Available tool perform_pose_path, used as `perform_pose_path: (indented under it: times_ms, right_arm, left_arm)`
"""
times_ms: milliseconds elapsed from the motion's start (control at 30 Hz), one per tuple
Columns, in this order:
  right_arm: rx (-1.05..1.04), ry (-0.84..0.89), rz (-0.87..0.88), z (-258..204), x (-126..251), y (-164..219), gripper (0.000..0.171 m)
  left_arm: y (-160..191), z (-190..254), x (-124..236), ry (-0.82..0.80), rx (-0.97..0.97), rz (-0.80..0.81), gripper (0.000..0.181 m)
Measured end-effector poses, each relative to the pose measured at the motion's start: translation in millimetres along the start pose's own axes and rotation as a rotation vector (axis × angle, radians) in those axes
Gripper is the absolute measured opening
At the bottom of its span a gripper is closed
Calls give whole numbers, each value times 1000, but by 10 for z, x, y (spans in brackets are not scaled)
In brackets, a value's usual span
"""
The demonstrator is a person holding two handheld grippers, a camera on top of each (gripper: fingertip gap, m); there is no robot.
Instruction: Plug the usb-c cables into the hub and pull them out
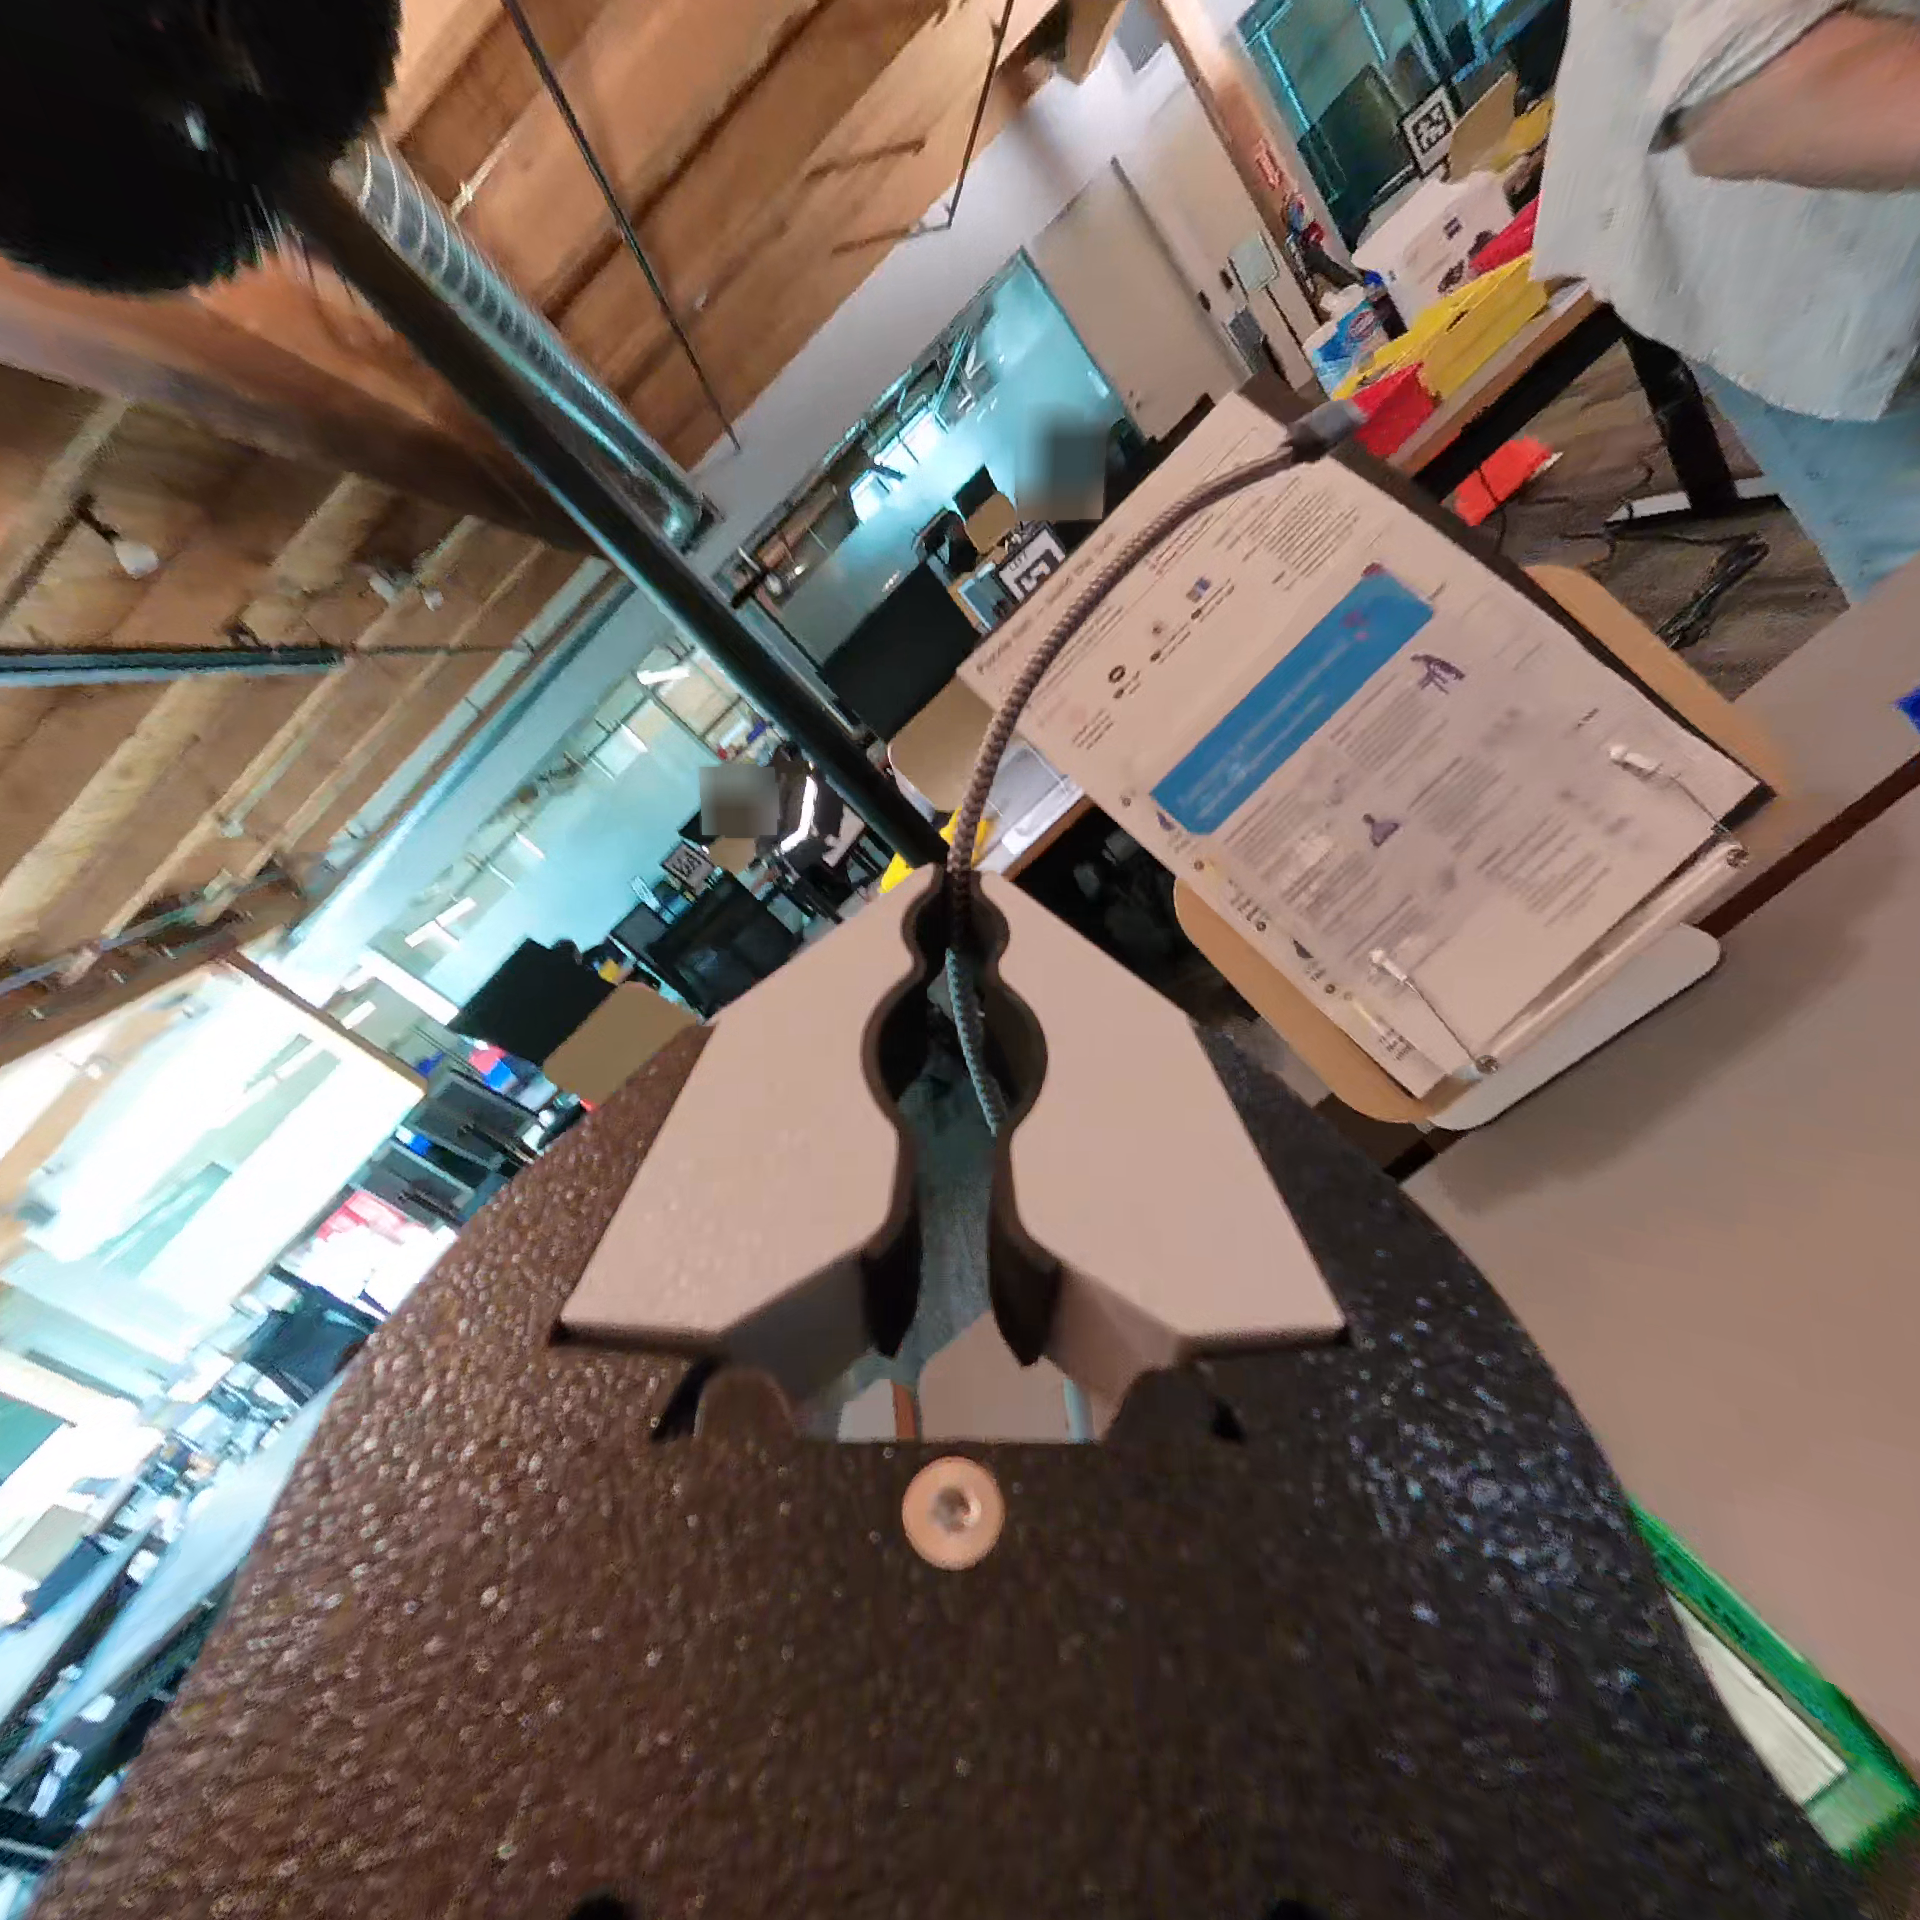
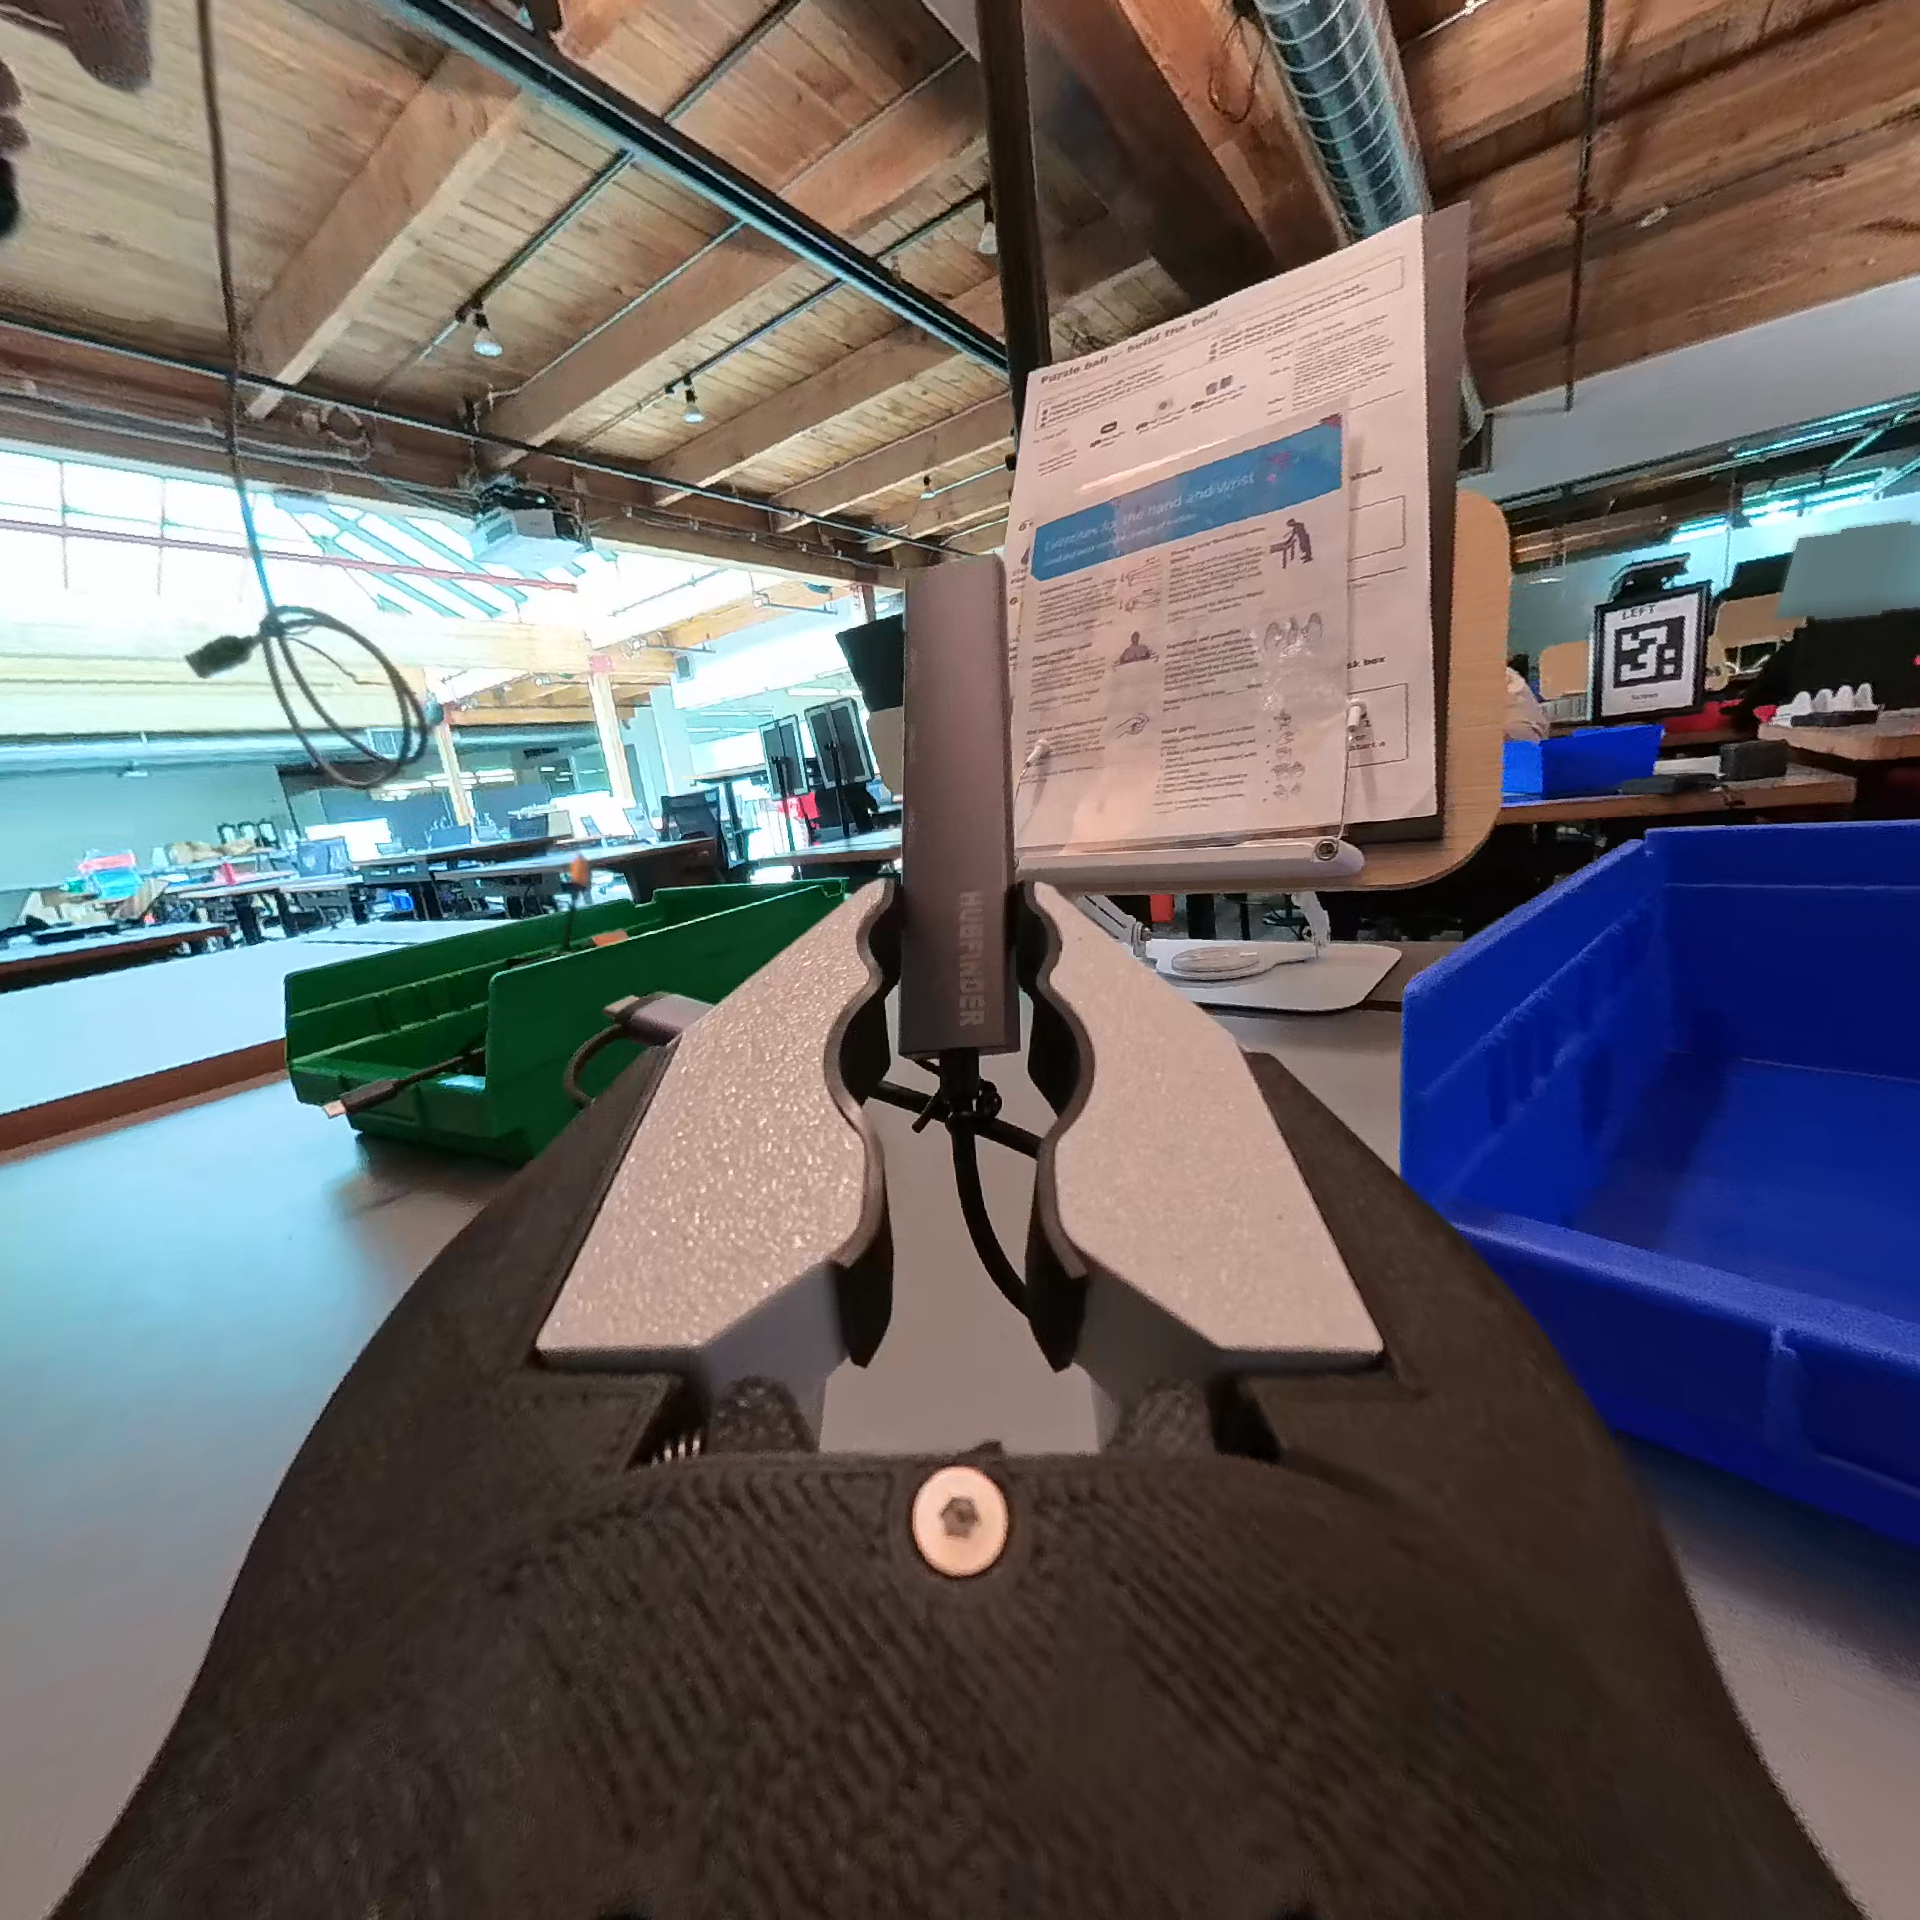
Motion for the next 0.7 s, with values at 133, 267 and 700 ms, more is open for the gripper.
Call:
perform_pose_path:
  times_ms: [133, 267, 700]
  right_arm:
    - [-12, 17, 27, 29, 42, -28, 20]
    - [-30, 54, 84, 91, 113, -87, 20]
    - [5, 89, 103, 110, 164, -130, 20]
  left_arm:
    - [-184, 367, 112, 120, -25, 14, 0]
    - [-28, 1120, 369, 484, 108, -63, 0]
    - [1950, 2782, 1234, 982, -19, -492, 1]
Point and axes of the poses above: each gripper's, where its closed fingertips meet, x back along the fingers, y out of its underside, z = x × y across the jaws, the point moved 6 cm from there along x, back along the fingers, and after that the axes turned 13 degrees about -y, right-handed, at the moved point
